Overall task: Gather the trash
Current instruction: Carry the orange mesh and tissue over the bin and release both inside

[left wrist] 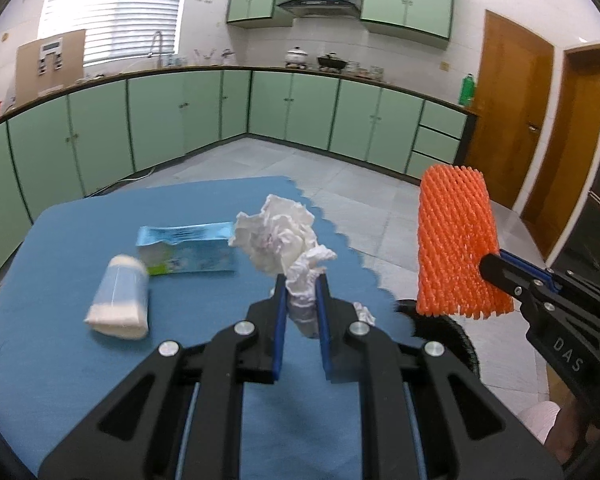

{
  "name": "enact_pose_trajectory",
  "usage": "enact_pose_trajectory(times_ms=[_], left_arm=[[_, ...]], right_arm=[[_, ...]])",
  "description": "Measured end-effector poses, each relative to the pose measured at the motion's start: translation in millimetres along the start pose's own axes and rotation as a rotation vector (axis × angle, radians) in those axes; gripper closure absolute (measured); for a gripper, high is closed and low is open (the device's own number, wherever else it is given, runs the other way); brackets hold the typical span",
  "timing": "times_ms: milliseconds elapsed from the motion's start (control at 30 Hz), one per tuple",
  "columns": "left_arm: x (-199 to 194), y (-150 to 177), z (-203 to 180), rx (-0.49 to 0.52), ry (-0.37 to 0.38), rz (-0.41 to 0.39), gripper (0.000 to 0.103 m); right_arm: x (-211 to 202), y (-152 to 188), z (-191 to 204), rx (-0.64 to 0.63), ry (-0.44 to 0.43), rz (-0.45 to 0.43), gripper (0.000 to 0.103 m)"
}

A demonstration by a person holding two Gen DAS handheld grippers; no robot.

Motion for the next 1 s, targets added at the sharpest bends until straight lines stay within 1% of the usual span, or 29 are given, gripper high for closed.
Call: enact_pose_trajectory(times_ms=[300,533,767,933,1000], left_arm=[[20.6,2.7,-69.3,0.029,0.108,0.003,0.090],[37.6,11.2,-111.1,0.051,0.172,0.020,0.090],[56.2,20.7,-154.1,0.081,0.237,0.040,0.090],[75.5,27.6,-179.0,0.100,0.281,0.064,0.090],[83.6,31.7,-188.4,0.114,0.286,0.076,0.090]], right_arm=[[-21.0,2.6,-68.2,0.038,0.111,-0.007,0.093],[-32.4,14.5,-113.6,0.059,0.185,0.007,0.093],[-38.4,27.0,-153.1,0.074,0.233,0.024,0.093],[-32.3,38.8,-181.6,0.102,0.252,0.050,0.093],[-28.3,44.1,-188.7,0.107,0.256,0.065,0.093]])
Point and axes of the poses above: each gripper's, at about its wrist camera, not at the fingertips, and x roughly the way its jaws point, z to its left, y to its underside, the point moved 6 cm from there along x, roughly the way its jaws point, and after that the axes turned 9 degrees about -z, right-handed, at the moved point
